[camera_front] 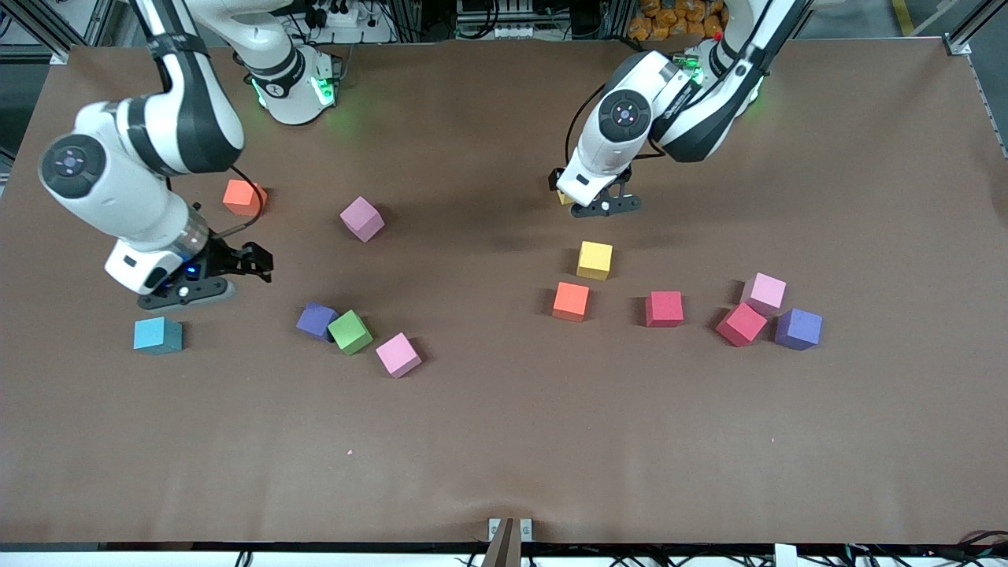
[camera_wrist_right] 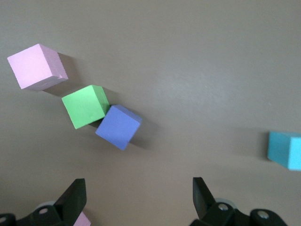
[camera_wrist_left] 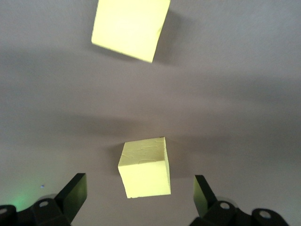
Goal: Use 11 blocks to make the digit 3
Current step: 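Lower and close both grippers on the pink and yellow cubes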
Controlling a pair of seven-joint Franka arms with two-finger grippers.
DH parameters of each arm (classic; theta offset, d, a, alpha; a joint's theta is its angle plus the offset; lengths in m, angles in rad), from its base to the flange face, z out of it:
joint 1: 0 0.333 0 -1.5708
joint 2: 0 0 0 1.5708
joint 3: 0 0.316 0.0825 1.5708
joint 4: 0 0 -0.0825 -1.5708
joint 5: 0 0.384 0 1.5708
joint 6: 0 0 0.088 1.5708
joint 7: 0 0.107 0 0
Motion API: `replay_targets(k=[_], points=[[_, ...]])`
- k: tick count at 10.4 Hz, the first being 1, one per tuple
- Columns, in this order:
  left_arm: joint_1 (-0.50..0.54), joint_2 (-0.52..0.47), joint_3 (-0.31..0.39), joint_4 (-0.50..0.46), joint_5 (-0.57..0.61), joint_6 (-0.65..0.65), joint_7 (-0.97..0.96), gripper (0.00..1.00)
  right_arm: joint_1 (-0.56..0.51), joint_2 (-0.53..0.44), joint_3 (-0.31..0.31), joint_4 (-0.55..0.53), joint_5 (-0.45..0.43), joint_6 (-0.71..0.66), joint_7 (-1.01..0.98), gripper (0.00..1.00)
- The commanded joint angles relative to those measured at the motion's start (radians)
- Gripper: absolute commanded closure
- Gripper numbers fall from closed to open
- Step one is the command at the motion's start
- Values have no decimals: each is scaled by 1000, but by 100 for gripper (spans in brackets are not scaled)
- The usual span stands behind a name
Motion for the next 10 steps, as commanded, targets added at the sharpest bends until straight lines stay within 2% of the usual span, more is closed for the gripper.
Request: replay_targets(k=[1, 3, 5, 8, 10], points=[[-28, -1, -1, -74, -13, 85, -24, 0, 70, -1, -5, -67, 14, 27, -33, 0], [-28, 15, -1, -125, -13, 154, -27, 0, 75, -39, -4, -191, 15, 97, -117, 0], [-33, 54, -1, -125, -13, 179, -69, 0, 130, -47, 4, -230, 15, 134, -72, 0], [-42, 103, -1, -122, -13, 219, -145, 0, 240, -27, 4, -326, 15, 304, -75, 0], [-52, 120, -1, -124, -13, 231, -153, 0, 313, -13, 4, -359, 14, 317, -95, 0]])
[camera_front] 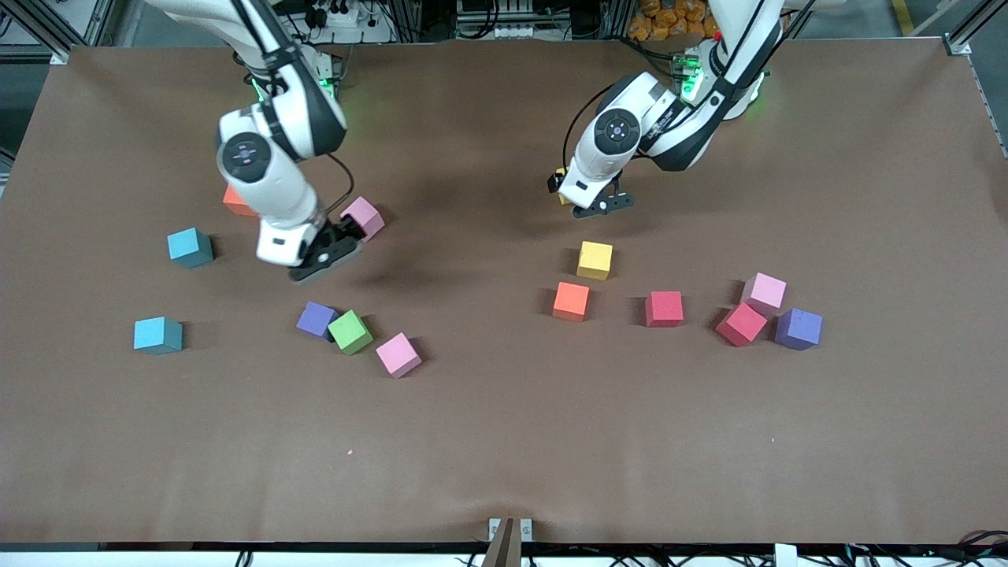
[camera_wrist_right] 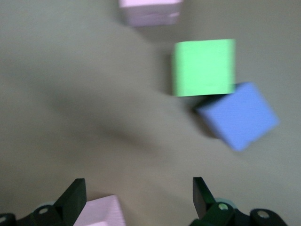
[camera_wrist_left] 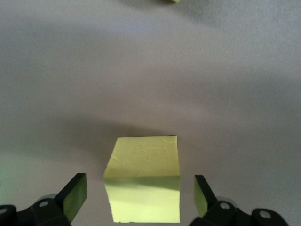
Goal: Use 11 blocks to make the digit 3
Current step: 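Lower and close both grippers on the pink and yellow cubes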
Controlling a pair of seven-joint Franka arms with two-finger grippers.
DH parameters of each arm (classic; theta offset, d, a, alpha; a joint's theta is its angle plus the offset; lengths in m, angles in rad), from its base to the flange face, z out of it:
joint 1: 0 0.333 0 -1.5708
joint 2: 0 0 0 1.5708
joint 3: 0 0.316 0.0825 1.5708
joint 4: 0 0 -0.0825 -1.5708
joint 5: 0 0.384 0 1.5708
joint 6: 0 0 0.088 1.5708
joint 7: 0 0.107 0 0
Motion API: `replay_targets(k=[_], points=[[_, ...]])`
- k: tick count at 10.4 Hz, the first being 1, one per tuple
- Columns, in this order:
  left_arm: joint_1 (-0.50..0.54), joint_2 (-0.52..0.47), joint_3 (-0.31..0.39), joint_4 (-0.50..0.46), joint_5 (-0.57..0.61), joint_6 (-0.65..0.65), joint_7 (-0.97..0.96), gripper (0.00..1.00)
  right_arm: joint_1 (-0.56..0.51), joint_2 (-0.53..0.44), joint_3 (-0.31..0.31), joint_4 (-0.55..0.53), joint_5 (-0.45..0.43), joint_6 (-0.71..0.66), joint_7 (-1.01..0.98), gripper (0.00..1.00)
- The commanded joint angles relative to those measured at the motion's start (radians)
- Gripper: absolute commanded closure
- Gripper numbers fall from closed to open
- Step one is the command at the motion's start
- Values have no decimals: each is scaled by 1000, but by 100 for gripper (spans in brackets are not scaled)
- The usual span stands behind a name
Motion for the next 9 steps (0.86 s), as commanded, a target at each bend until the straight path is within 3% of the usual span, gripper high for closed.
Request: replay_targets(k=[1, 7, 9], points=[[-16, 18, -1, 0, -13, 20, -23, 0, 41, -15, -4, -68, 13, 24, -45, 0], [-24, 61, 2, -1, -5, 47, -24, 1, 47, -54, 1, -133, 15, -140, -135, 0], [-39, 75, 2, -1, 26, 52, -24, 31, 72, -46, -1, -168, 15, -96, -140, 0]])
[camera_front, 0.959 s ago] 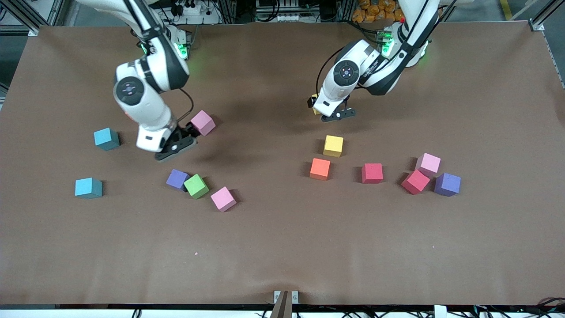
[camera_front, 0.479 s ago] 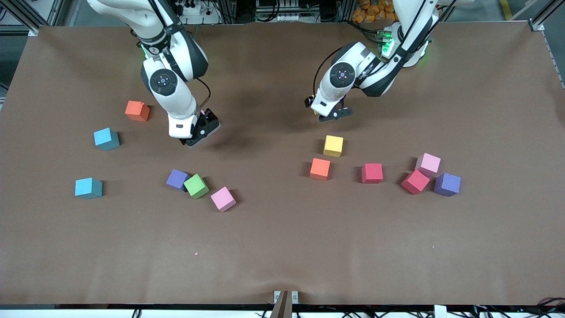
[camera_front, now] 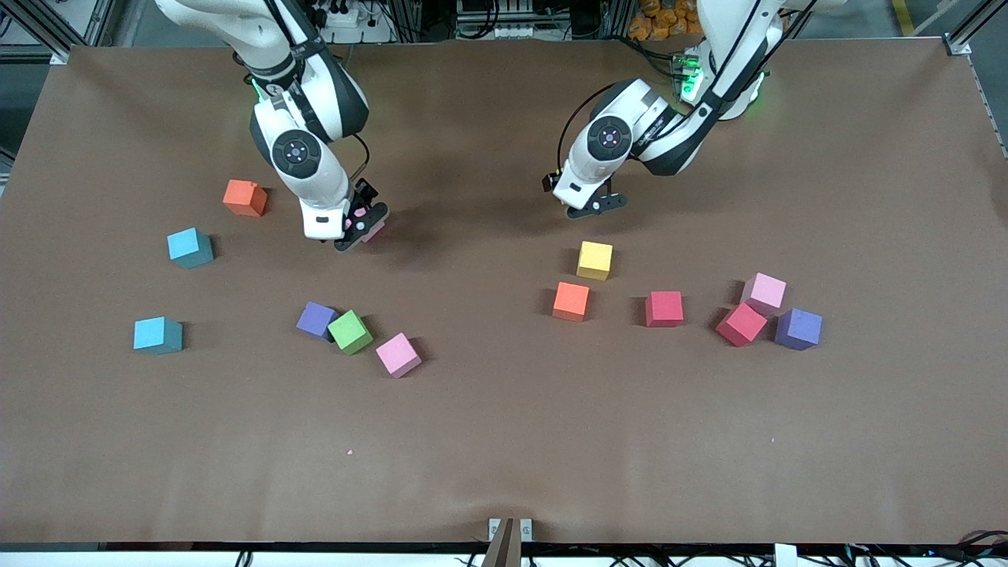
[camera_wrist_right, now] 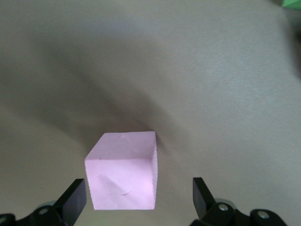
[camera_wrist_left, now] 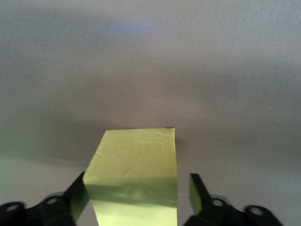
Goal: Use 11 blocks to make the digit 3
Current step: 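Lower and close both grippers on the pink and yellow cubes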
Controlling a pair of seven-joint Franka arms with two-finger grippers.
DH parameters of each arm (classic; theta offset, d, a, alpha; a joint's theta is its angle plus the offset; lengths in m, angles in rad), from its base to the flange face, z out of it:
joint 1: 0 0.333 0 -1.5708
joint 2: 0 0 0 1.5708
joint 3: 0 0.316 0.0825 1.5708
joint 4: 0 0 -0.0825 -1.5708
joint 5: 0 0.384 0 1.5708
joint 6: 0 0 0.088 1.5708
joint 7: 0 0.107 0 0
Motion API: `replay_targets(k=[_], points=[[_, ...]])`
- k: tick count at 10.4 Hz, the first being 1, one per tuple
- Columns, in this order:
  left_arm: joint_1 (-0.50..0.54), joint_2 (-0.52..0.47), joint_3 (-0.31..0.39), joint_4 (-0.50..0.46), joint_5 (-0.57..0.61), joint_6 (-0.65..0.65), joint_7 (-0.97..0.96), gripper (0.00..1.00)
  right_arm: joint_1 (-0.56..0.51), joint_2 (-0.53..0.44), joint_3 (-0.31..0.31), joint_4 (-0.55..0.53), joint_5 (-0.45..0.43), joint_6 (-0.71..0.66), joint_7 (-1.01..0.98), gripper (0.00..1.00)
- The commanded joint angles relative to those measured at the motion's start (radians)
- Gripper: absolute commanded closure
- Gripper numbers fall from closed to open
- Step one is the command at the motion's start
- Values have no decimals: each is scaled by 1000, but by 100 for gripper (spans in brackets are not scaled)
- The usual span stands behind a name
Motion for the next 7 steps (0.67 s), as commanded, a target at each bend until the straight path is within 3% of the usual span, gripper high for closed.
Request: replay_targets(k=[1, 2, 3, 5, 7], points=[[-18, 14, 2, -1, 21, 17, -16, 45, 16, -29, -1, -90, 15, 80, -18, 0], [-22, 14, 2, 2, 36, 16, -14, 63, 16, -27, 1, -112, 15, 103, -22, 0], [-22, 14, 2, 10, 52, 14, -14, 74, 20, -27, 1, -116, 15, 103, -23, 0], [-27, 9, 0, 40, 73, -4, -14, 76, 33, -22, 1, -133, 15, 146, -23, 0], [-92, 18, 3, 155, 105, -154, -16, 76, 36, 8, 1, -132, 15, 194, -23, 0]])
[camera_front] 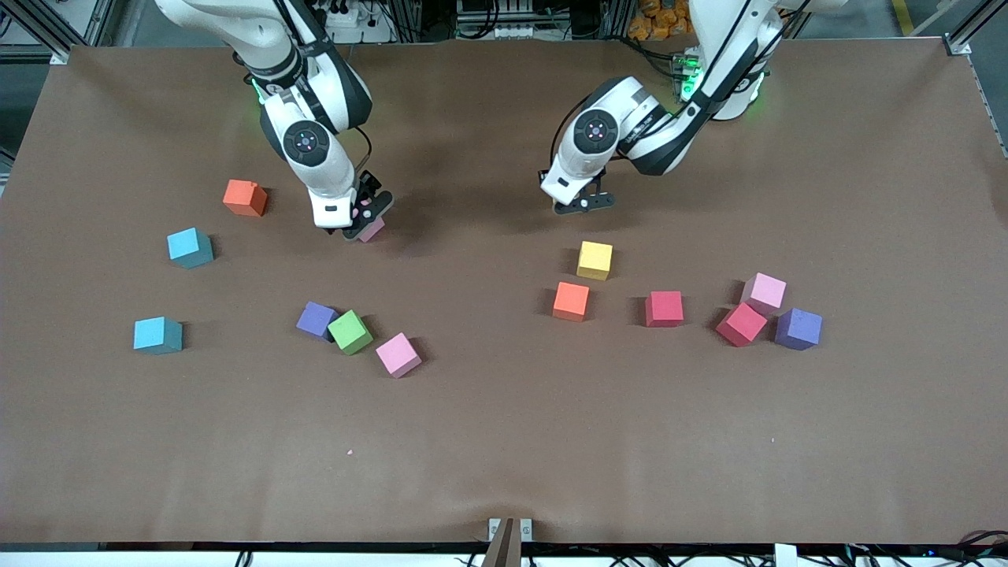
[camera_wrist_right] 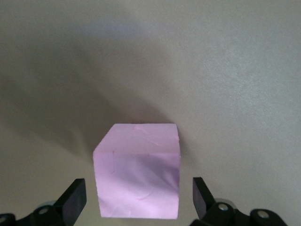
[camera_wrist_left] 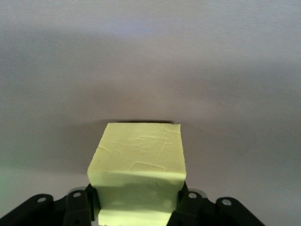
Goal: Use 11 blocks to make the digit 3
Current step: 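Lift the pink cube with the right gripper while the left gripper carries yellow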
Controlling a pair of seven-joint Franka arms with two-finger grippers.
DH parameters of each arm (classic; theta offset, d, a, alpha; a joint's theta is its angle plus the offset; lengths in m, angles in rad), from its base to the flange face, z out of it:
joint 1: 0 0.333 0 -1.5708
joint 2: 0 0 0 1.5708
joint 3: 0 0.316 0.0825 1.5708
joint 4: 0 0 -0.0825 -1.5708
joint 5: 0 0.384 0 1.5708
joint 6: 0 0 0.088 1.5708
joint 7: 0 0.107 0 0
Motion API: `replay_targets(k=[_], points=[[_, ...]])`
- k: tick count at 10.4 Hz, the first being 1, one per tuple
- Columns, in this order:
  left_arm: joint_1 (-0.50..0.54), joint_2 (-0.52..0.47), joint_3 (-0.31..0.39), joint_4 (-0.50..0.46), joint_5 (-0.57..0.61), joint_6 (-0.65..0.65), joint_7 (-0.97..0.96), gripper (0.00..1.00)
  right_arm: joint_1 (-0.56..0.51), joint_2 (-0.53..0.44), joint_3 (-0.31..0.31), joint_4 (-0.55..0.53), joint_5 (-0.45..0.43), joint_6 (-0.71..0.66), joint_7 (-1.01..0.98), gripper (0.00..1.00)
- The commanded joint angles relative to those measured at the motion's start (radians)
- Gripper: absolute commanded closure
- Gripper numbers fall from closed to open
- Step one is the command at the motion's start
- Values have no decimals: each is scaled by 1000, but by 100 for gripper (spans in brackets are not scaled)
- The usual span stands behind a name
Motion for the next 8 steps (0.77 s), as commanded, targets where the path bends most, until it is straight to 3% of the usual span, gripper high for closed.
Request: replay_targets(k=[1, 2, 4, 7, 8], points=[[-60, 12, 8, 118, 54, -140, -20, 75, 18, 17, -5, -19, 15, 59, -16, 0], [-63, 19, 8, 138, 55, -145, -18, 75, 32, 30, -5, -19, 15, 74, -16, 0], [-86, 64, 9, 181, 74, -146, -21, 75, 35, 40, -5, -21, 15, 84, -13, 17], [-114, 139, 11, 255, 95, -146, -70, 71, 32, 31, -5, -16, 15, 59, -10, 61], [-128, 163, 11, 276, 110, -146, -81, 71, 31, 17, -3, -3, 15, 10, -2, 67]])
